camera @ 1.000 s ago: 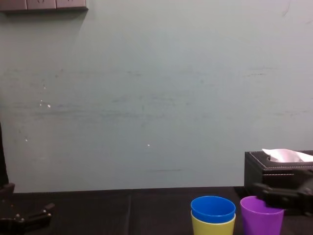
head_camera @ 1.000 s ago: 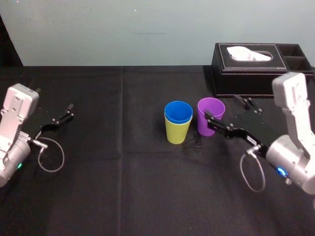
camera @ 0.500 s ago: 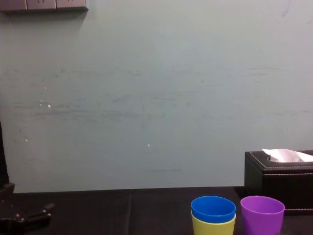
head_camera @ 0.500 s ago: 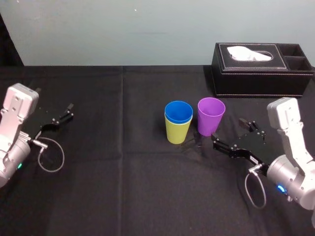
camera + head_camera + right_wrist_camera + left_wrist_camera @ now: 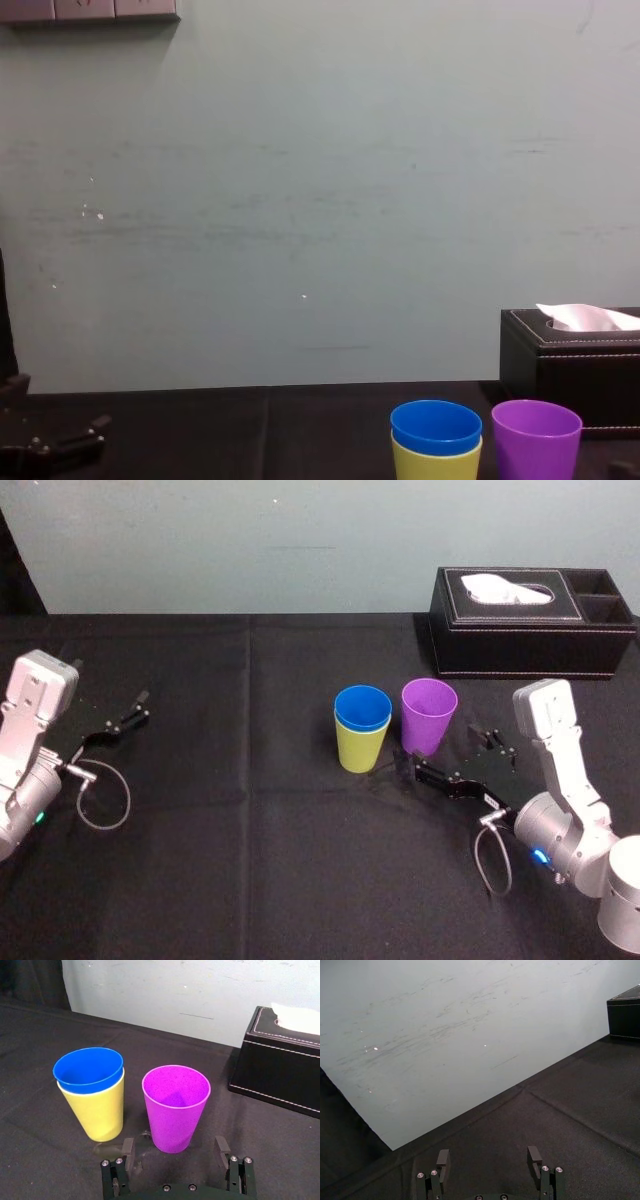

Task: Stack the three plastic cups sequentially using one hand.

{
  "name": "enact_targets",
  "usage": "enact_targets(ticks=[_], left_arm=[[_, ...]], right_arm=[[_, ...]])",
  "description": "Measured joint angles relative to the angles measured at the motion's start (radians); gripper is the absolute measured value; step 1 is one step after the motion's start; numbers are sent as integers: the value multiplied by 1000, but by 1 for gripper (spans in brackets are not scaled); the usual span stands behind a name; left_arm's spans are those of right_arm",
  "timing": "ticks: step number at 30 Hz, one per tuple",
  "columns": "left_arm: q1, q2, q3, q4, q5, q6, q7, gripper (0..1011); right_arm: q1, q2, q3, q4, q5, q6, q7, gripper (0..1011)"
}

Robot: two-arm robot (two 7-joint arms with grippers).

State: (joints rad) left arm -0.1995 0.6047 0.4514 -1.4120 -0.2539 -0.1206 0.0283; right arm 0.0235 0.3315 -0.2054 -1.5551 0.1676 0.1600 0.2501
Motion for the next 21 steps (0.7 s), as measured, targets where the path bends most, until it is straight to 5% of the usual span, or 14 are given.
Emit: enact_targets(ticks=[21], left_arm=[[0, 0, 0, 0, 0, 0, 0, 1011]], right_arm=[[73, -74, -17, 103, -21, -37, -14, 1003]])
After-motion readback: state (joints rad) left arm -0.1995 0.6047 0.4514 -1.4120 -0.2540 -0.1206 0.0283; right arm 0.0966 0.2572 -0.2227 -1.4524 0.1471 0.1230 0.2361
